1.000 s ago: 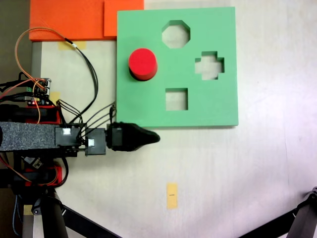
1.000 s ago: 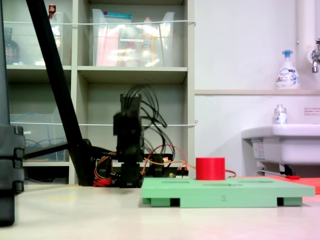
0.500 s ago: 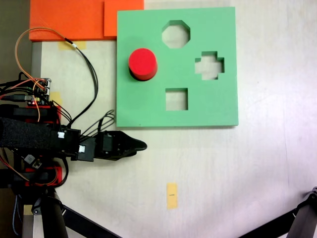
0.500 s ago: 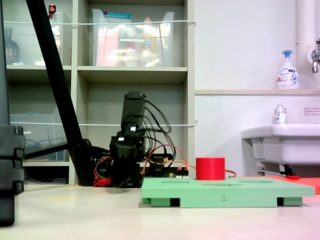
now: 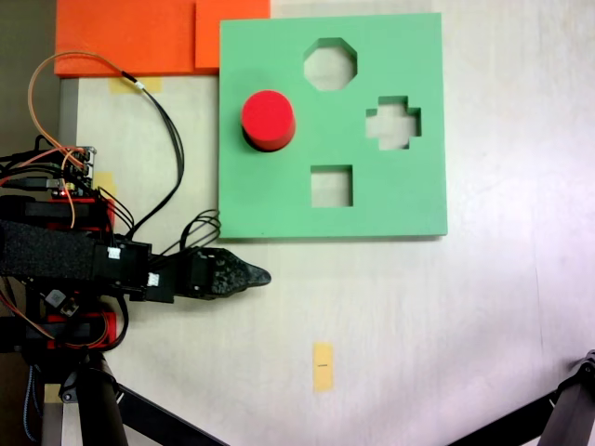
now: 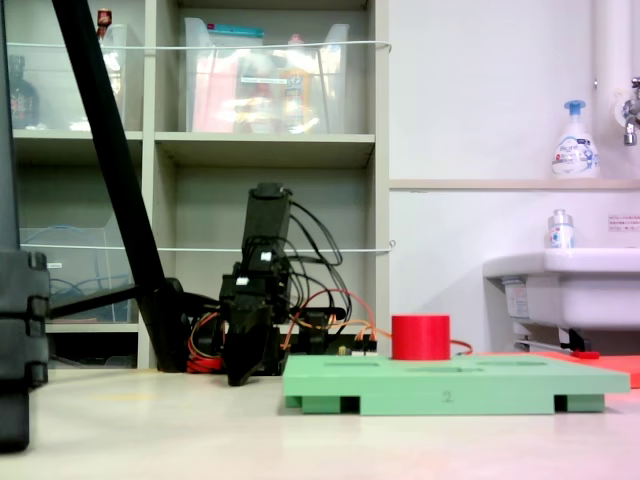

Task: Put the cylinder block into the corresponding hole

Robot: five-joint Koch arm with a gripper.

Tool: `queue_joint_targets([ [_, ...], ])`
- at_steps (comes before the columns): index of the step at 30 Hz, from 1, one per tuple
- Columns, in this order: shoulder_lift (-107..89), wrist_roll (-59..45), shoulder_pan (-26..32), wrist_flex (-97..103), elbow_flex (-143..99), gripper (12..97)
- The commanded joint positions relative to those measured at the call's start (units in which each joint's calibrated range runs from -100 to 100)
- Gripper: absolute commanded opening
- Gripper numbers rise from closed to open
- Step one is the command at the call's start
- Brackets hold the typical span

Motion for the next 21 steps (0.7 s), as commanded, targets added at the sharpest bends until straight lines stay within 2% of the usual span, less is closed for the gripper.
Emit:
queue_joint_targets([
  [1,-0.55,0.1,0.24,-5.42,-1.08,49.7],
  [21,-0.55,0.05,0.44,-5.13,-1.08,49.7],
])
